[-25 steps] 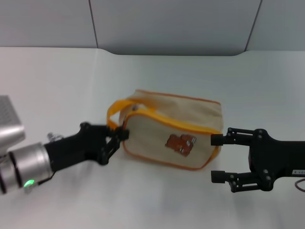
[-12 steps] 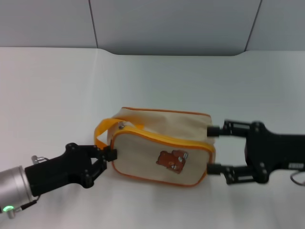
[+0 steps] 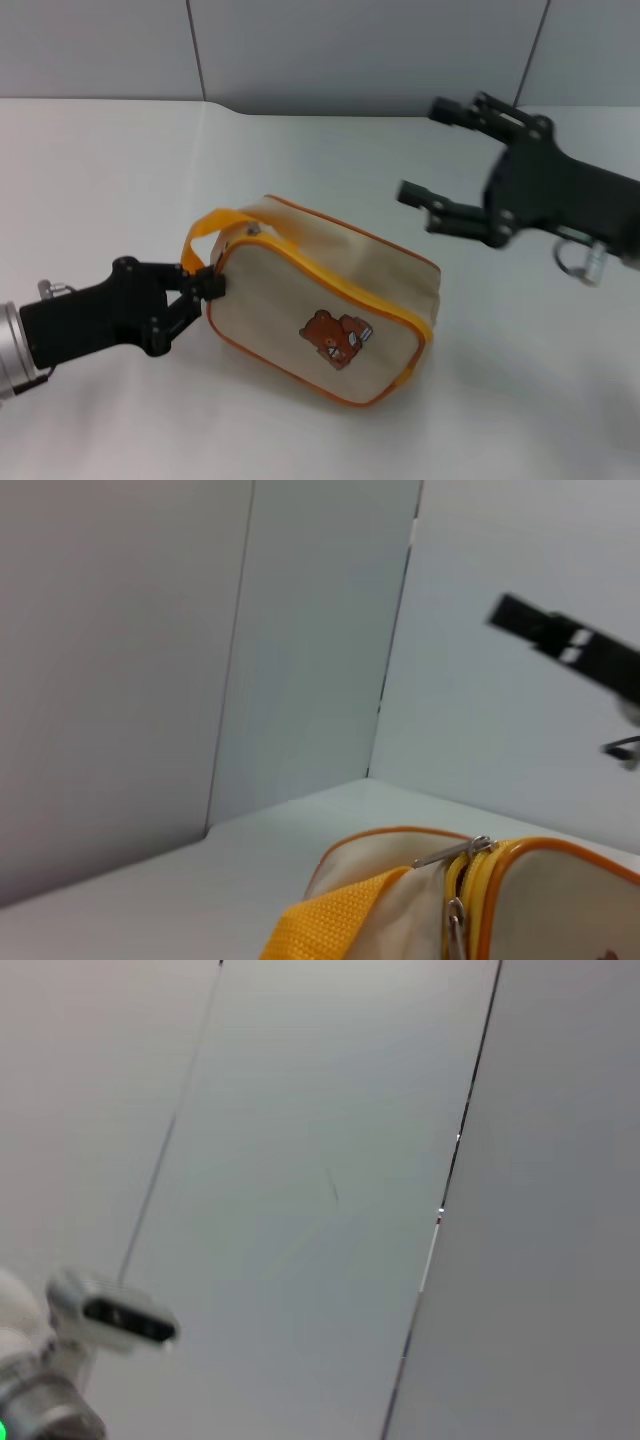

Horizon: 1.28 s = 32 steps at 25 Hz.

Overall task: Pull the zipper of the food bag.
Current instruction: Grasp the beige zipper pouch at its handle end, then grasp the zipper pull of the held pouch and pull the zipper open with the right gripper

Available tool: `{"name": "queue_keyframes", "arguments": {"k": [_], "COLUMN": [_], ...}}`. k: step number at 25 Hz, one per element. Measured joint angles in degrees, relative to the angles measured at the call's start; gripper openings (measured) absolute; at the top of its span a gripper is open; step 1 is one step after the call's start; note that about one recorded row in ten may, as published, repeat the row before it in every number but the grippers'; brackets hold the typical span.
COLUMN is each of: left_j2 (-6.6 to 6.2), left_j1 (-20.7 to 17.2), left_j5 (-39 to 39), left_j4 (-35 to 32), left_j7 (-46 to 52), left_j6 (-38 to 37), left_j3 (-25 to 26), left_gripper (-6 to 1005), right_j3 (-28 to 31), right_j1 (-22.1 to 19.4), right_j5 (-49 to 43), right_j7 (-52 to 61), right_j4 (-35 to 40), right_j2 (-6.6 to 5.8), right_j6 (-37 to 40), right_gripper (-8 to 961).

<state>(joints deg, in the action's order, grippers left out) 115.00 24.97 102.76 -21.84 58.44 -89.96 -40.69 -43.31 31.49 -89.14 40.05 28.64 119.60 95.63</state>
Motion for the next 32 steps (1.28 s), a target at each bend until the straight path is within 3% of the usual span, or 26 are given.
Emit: {"name": "queue_keyframes", "arguments": {"k": [4,9,12,23,32], "left_j2": [0.04,0.01,0.0,-0.05,-0.07], "left_j1": [1.1,2.2,2.5,2.8,2.8], "left_j5": [0.0,0.0,0.0,0.0,0.0], "left_j4": [-1.6,-2.5,-2.5,-3.5,-4.1], "left_j7": [0.1,0.2,0.2,0.0,0.1], "left_j6": [-0.6,-0.9,-0.9,-1.5,-1.7], "left_j3": [-0.1,-0.4,-0.4,-0.4,-0.4], "left_gripper": [60,56,54,54,49], "right_j3": [-1.2,-8.7,-9.6,-15.9,-24.9], "right_j1": [4.3,7.5,7.9,10.4,10.1], "right_j5": [0.0,0.0,0.1,0.8,8.4], "right_j7": [-7.8,-14.2,-16.0,-17.5,-19.5], "right_j4": [-4.1,-5.7,-5.7,-5.6,-5.2], "right_j2": [0.02,0.19,0.27,0.29,0.27], "right_j6": [-6.0,-12.6,-13.4,-17.4,-18.0], "right_gripper": [815,816,660,433,369]}}
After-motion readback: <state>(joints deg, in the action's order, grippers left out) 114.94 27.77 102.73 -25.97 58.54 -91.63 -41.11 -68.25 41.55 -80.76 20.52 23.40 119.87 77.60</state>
